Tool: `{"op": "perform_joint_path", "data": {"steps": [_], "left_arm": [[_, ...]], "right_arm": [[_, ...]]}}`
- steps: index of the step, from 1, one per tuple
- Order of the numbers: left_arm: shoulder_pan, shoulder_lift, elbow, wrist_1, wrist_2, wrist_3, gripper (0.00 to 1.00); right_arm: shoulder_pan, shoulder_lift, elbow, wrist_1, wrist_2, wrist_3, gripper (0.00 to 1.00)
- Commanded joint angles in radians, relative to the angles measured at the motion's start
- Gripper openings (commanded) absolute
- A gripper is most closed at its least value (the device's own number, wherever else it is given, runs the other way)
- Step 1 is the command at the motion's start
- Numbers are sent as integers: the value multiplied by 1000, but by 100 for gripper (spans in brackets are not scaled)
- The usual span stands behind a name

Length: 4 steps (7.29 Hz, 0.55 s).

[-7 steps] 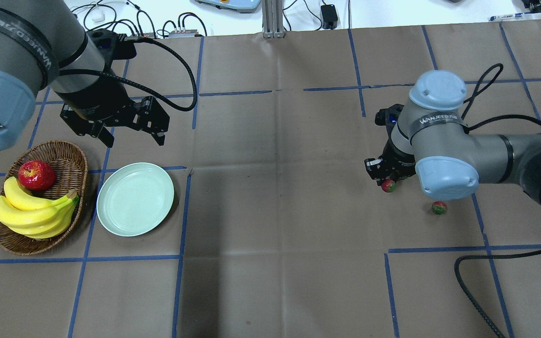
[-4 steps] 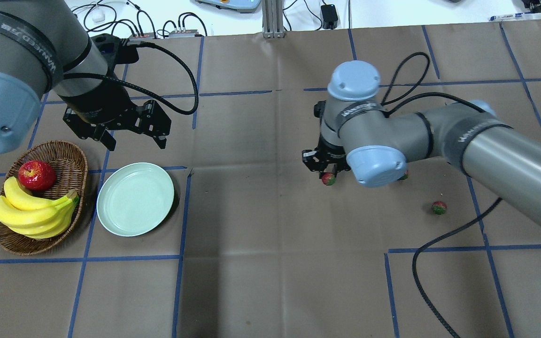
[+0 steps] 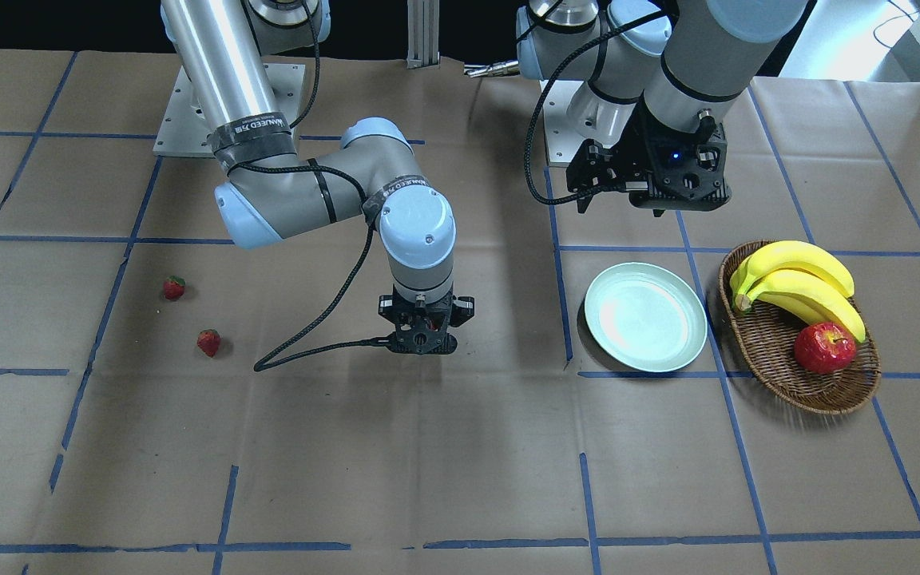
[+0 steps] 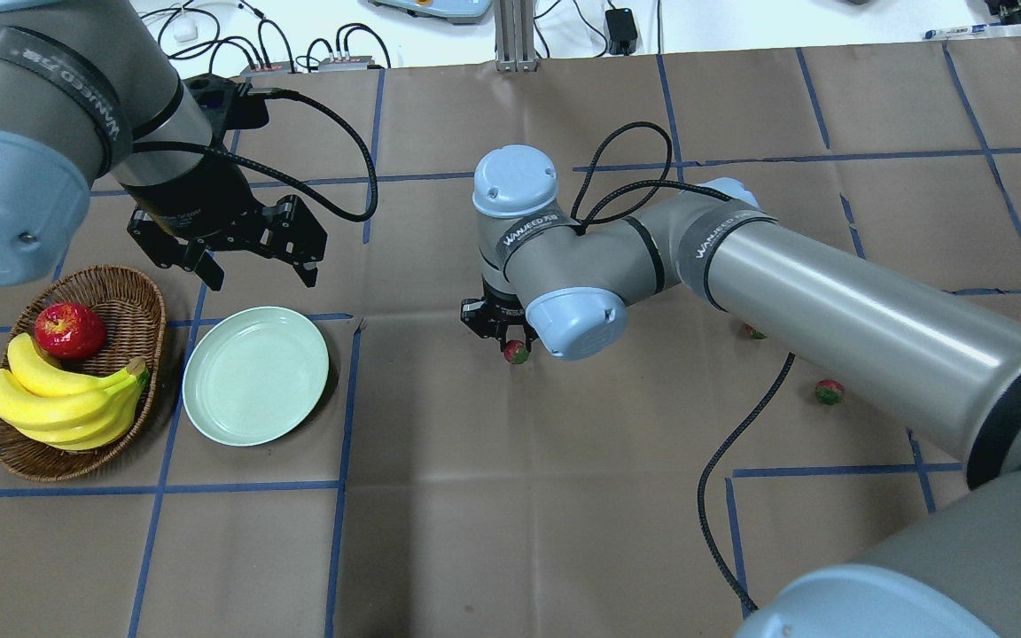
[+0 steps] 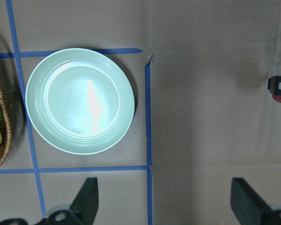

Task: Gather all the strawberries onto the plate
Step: 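Carry the strawberry toward the plate with the right gripper, release mid-table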

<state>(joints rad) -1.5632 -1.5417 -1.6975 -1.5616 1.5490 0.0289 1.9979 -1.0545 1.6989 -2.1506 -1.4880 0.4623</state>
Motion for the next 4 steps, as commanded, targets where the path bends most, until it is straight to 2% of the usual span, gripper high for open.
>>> {"op": "perform_joint_path", "data": {"steps": [1, 2, 4], "left_arm": [[0, -6, -2, -1, -1, 0, 100], [0, -6, -8, -1, -1, -1, 100], [0, -5, -57, 12, -6, -6, 100]], "right_arm": [[-16, -8, -11, 14, -2, -5, 100], [-34, -42, -7, 15, -9, -30, 100], [-179, -167, 1, 172, -17, -202, 100]]}}
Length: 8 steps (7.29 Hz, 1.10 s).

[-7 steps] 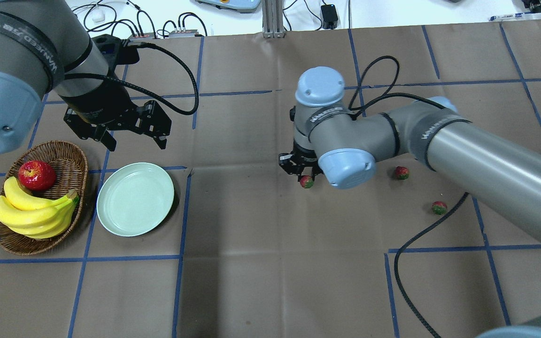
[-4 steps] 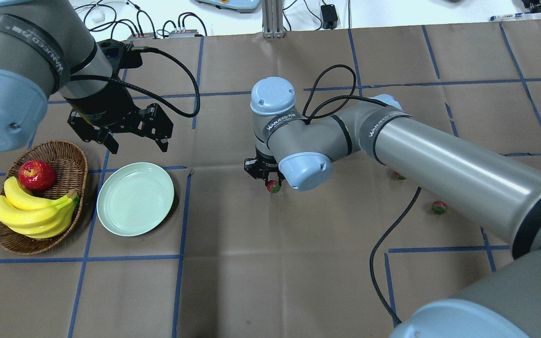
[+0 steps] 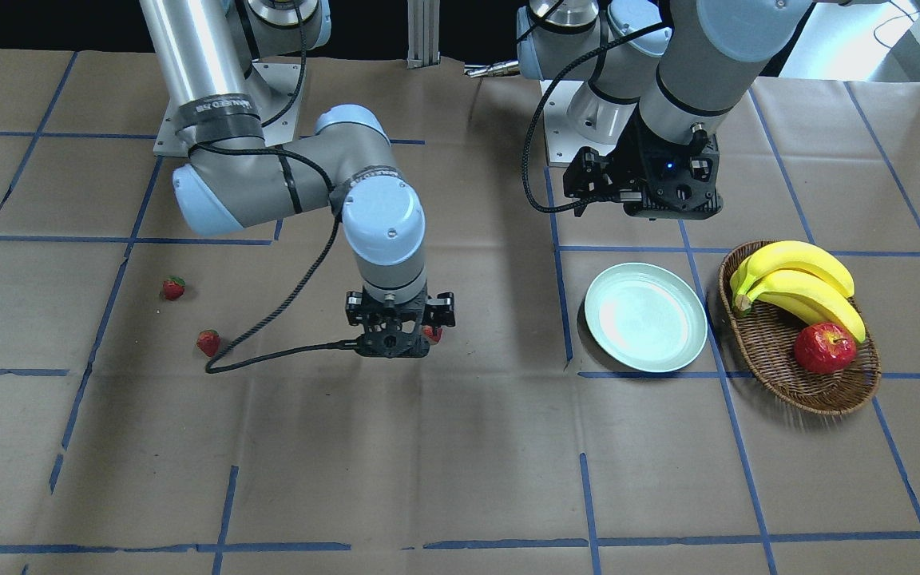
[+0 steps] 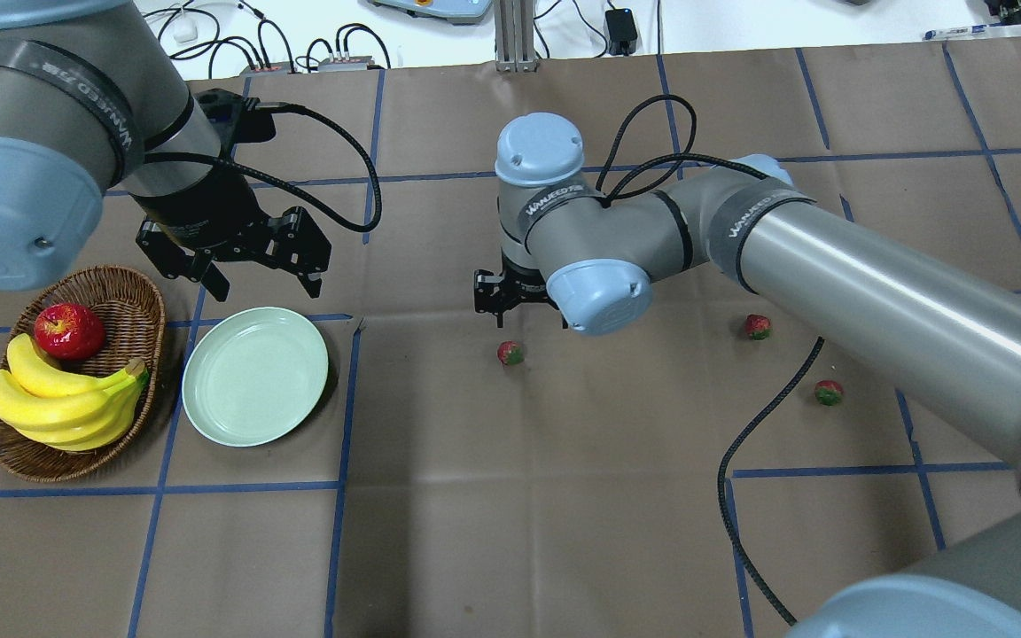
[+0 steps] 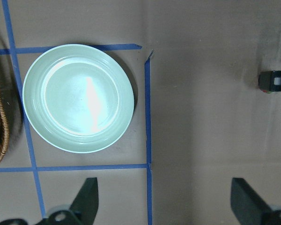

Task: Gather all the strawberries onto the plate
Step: 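Carry the strawberry toward the plate with the right gripper, release mid-table, then grasp the mid-table strawberry with the left gripper while the right grasps another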

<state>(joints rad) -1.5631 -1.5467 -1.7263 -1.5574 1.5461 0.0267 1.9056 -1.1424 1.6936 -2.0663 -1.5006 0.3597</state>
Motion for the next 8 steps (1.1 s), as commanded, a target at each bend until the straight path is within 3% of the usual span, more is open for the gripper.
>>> {"op": "perform_joint_path", "data": {"steps": [1, 3, 5, 6, 8], "left_arm": [[0, -7, -32, 17, -76, -60, 100], [-30, -67, -24, 72, -81, -93, 100], [-148, -192, -6, 228, -77, -169, 100], [-185, -245, -6, 349, -75, -203, 100], [-207, -332, -4, 375, -84, -205, 100]], "right_arm": [[-182, -133, 12, 162, -7, -217, 100], [-319, -165, 97, 155, -58, -399, 100], [-484, -162, 225, -63, -66, -578, 100], [-517, -149, 271, -139, -61, -593, 100], [-516, -91, 320, -190, -58, -585, 100]]}}
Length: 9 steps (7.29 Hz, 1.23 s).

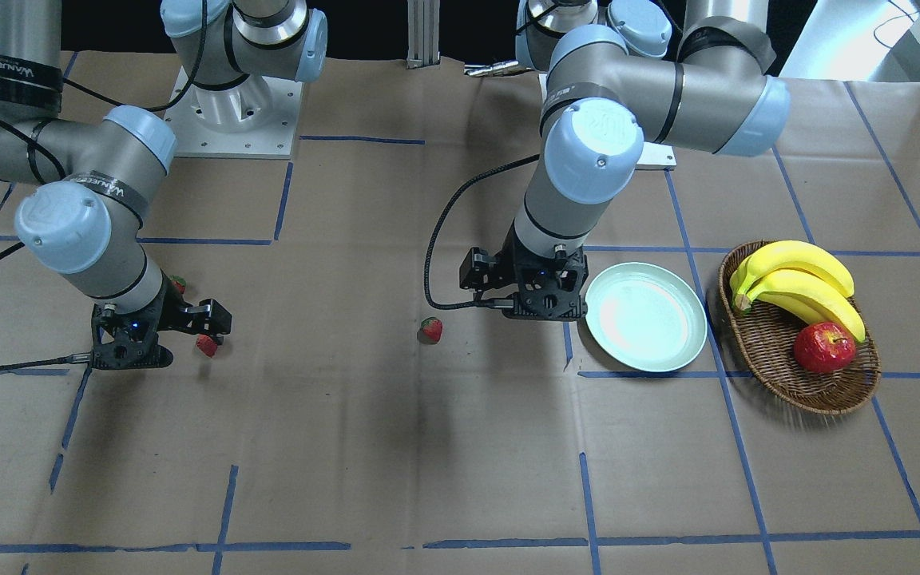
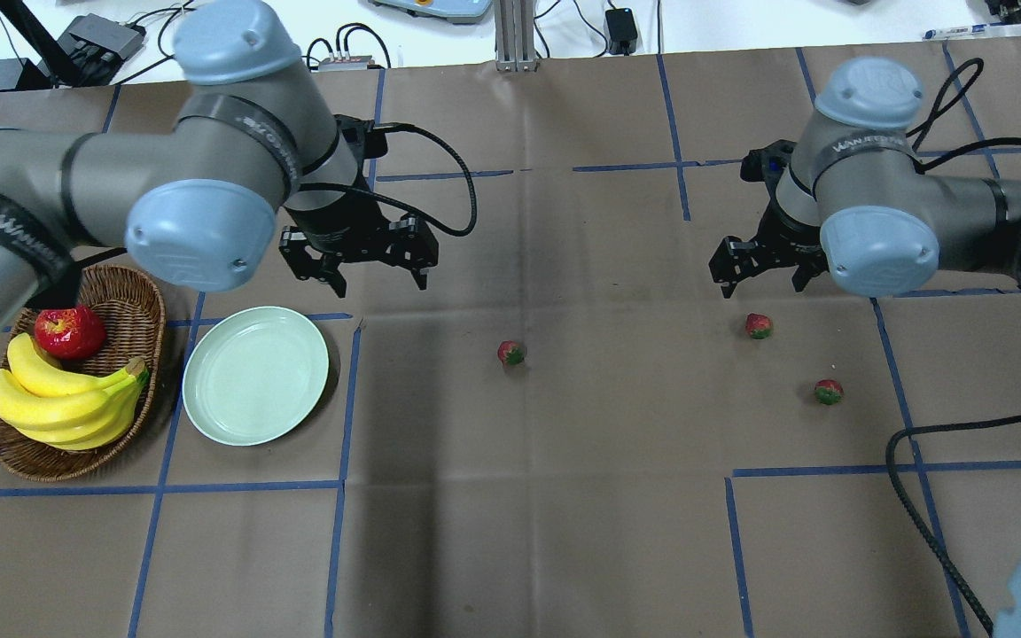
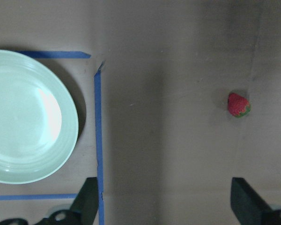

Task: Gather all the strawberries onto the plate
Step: 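Grasp the mid-table strawberry with the left gripper while the right grasps another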

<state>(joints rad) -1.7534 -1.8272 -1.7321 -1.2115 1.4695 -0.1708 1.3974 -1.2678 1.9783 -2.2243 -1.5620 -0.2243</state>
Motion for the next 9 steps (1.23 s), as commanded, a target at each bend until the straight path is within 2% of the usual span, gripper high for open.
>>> {"op": "perform_joint_path", "data": {"steps": [1, 2, 3, 4, 5, 6, 8, 9], "left_arm": [[-18, -79, -6, 61, -11, -9, 100], [-44, -121, 0, 91, -36, -39, 100], [-82, -148, -1, 165, -40, -79, 100], [-110, -171, -6, 176, -35, -82, 100], [-115, -176, -21, 178, -43, -84, 98], [-115, -178, -29, 178, -46, -84, 96], [-129, -225, -29, 179, -54, -94, 95], [-139, -236, -27, 179, -81, -110, 95]], "right_arm": [[-5, 37, 51, -34, 11, 8, 100], [-5, 36, 51, -34, 10, 8, 98], [-5, 33, 48, -32, 5, 8, 77], [-5, 33, 44, -32, 2, 8, 37], [-5, 33, 42, -34, 3, 8, 13], [-5, 31, 39, -34, 5, 8, 4], [-5, 27, -34, -11, 0, 8, 3], [-5, 21, -85, 59, 0, 8, 3]]}}
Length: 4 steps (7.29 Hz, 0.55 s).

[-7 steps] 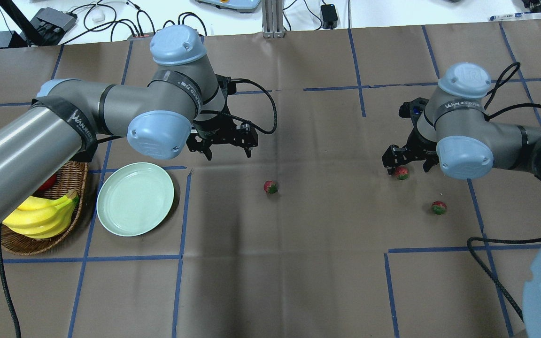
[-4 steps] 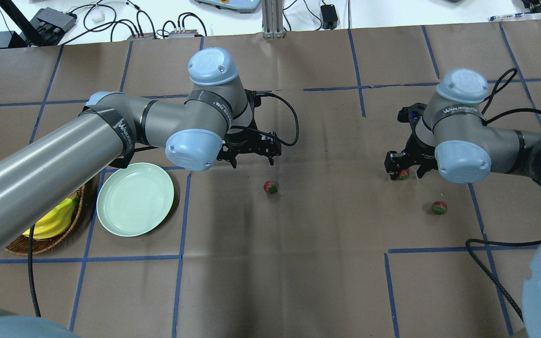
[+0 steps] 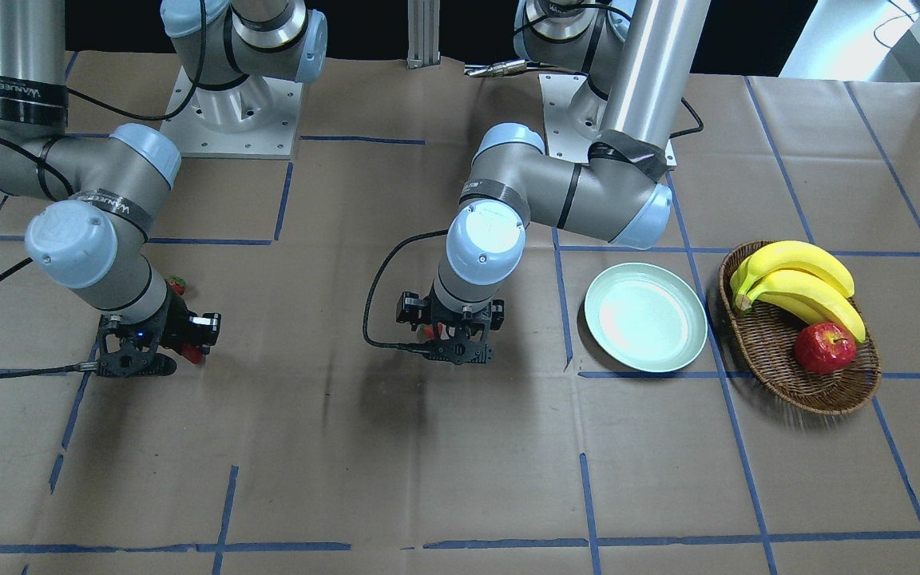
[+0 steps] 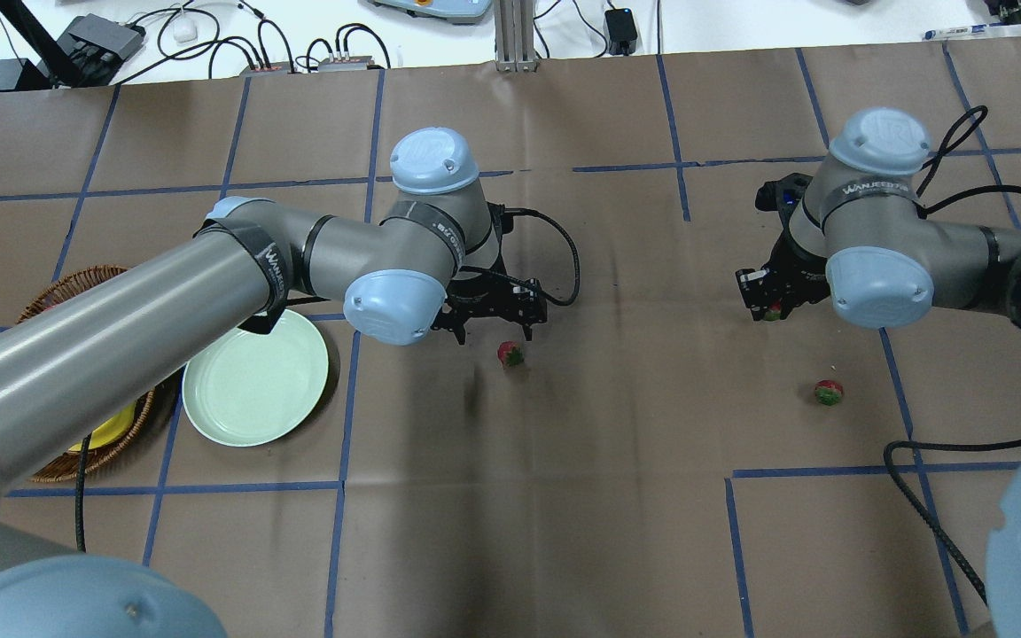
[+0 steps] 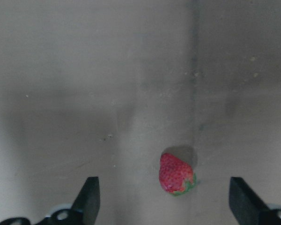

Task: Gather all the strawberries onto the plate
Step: 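Grasp the mid-table strawberry with the left gripper while the right grasps another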

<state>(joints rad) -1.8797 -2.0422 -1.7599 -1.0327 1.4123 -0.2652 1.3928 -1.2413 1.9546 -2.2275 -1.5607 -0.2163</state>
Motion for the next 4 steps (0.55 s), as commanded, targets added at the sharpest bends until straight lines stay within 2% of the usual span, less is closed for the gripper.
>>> {"op": "perform_joint_path", "data": {"steps": [1, 2, 4], "left_arm": [[-15, -23, 0, 0, -30, -19, 91], [-18, -23, -3, -1, -38, -20, 82], [-18, -19, -3, -13, -64, -20, 30]], "right_arm": [[0, -18, -95, 119, -1, 0, 3], [2, -21, -98, 126, 1, 0, 3], [5, -21, -98, 126, 4, 0, 3]]}}
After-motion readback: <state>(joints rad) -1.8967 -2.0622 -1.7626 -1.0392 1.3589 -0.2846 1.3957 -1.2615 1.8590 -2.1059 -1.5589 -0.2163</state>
